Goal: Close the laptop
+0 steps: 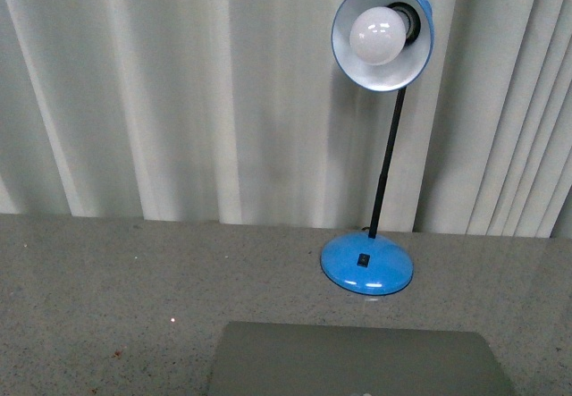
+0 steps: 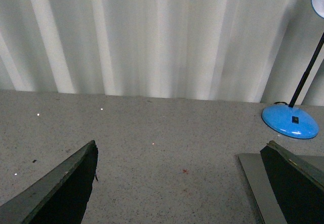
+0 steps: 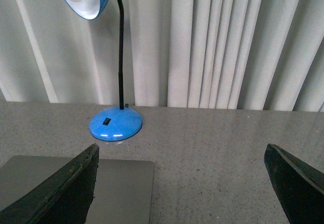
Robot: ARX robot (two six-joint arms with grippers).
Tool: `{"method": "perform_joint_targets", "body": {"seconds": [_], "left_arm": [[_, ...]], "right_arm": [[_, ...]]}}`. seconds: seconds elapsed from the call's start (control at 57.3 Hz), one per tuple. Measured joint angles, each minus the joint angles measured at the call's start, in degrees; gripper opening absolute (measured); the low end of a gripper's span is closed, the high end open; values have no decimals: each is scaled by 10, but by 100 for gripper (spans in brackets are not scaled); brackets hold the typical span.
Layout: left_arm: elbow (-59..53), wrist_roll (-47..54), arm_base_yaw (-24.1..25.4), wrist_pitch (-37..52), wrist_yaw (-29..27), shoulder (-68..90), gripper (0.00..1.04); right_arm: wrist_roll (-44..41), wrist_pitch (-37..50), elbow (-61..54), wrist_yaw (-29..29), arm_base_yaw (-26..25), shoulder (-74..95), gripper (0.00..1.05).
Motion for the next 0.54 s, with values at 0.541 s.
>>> {"method": "perform_joint_targets", "body": {"seconds": [0.541], "left_arm": [[0,0,0,0,0,0,98]], "right_arm": [[0,0,0,0,0,0,97]]}}
